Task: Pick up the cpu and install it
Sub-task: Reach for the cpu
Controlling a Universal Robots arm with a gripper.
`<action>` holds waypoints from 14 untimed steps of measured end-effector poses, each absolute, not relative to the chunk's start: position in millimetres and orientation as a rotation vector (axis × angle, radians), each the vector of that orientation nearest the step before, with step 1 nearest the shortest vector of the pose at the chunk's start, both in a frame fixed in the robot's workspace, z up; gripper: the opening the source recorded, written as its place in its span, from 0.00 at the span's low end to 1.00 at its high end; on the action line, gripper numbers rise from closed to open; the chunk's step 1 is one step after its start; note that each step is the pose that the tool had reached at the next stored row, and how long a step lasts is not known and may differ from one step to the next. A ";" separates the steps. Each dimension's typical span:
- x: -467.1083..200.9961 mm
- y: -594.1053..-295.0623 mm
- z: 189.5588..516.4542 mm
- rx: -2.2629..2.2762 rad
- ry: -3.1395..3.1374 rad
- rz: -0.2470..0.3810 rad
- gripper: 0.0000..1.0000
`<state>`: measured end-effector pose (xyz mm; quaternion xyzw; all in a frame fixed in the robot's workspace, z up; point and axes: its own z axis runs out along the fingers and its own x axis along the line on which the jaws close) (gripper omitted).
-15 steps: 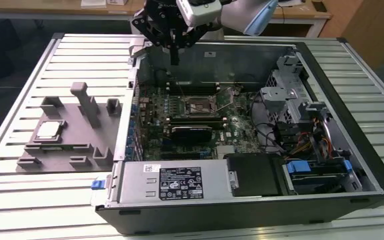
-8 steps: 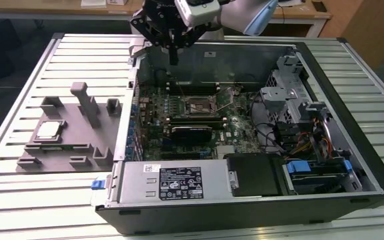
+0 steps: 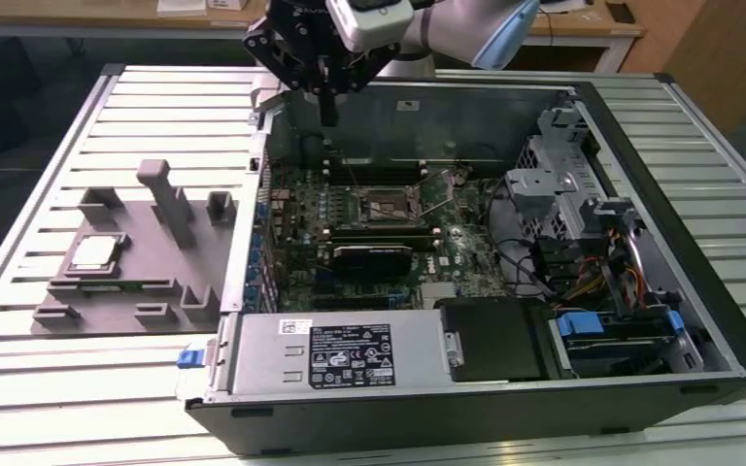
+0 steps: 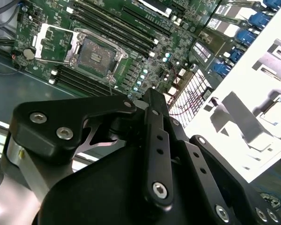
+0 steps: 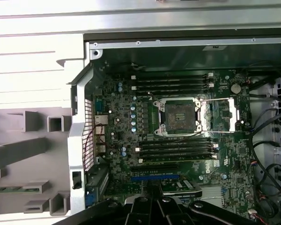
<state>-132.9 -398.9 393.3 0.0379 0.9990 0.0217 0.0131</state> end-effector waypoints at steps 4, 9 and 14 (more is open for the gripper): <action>-136.6 -398.9 393.3 0.118 3.113 0.068 0.11; -142.0 -398.9 393.3 0.118 3.113 0.068 0.11; -147.7 -398.9 393.3 0.118 3.112 0.068 0.11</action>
